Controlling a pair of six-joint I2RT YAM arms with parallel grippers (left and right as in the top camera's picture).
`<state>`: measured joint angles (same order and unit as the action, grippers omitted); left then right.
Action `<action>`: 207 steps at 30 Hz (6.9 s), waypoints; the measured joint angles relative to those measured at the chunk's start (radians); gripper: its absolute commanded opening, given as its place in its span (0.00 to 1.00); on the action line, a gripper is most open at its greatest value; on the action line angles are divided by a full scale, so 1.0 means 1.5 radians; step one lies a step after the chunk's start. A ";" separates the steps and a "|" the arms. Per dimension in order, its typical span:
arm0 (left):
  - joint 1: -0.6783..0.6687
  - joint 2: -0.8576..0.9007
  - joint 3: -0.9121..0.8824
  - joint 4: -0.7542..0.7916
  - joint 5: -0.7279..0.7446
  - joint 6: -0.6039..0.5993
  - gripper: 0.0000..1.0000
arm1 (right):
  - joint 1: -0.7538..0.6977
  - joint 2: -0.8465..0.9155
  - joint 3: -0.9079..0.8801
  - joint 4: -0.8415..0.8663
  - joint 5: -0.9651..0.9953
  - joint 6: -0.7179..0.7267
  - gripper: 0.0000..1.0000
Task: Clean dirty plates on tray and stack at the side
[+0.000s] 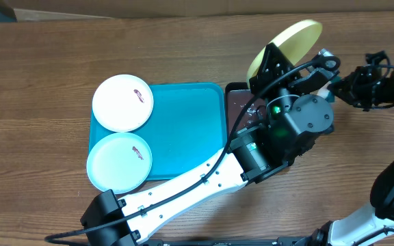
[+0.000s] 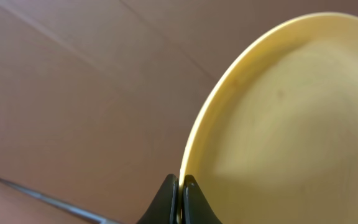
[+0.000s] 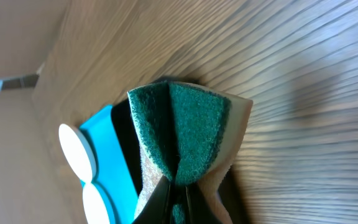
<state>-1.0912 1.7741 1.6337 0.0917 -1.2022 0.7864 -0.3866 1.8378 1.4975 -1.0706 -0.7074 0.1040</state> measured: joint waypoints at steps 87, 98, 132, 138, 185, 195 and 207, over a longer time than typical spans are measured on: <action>1.179 -0.005 -0.272 -0.504 0.888 -0.746 0.70 | 0.440 0.000 0.000 -0.031 0.196 -0.017 0.21; 1.048 -0.005 -0.197 -0.519 1.016 -0.653 0.51 | 0.440 0.000 0.000 -0.030 0.196 -0.017 0.04; 0.907 0.089 -0.197 -0.474 0.820 -0.609 0.38 | 0.440 0.000 0.000 -0.030 0.196 -0.017 0.04; 0.907 0.091 -0.197 -0.474 0.819 -0.608 0.38 | 0.440 0.000 0.000 -0.030 0.196 -0.017 0.04; 0.692 0.129 -0.148 -0.702 1.009 -0.618 0.04 | 0.440 0.000 0.000 -0.010 0.246 -0.017 0.04; 0.687 0.129 -0.148 -0.719 0.980 -0.629 0.04 | 0.459 0.000 0.068 -0.005 0.256 -0.017 0.04; 0.665 0.129 -0.172 -0.707 0.912 -0.670 0.04 | 0.627 0.000 0.069 0.052 0.445 0.000 0.04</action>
<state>-0.0933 1.9678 1.3754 -0.9684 0.1658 -0.2184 0.5533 1.8378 1.6009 -0.9920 -0.0402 0.1043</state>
